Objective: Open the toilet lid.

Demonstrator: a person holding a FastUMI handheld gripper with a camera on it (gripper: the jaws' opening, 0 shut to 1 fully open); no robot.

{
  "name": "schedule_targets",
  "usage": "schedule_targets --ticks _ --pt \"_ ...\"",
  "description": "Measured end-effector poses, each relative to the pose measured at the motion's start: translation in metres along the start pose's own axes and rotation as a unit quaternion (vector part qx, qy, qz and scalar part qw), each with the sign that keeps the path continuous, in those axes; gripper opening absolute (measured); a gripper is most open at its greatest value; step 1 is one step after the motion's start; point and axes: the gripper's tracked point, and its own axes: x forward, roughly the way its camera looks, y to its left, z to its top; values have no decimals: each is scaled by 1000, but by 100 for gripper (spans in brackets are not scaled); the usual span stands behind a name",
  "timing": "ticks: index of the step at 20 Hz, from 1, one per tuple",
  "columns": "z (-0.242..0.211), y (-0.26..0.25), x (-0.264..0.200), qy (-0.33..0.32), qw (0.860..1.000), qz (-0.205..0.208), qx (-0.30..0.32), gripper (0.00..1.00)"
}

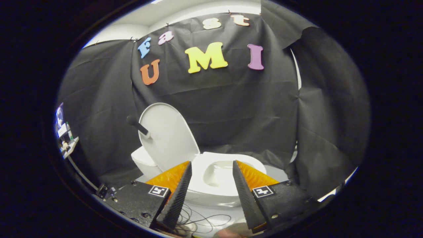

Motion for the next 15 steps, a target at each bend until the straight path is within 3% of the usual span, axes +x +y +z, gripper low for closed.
schedule_targets --ticks 7,15 --pt "-42 -58 -51 -32 997 -64 0 78" --pt "-39 -73 -62 -87 995 -53 -6 78"
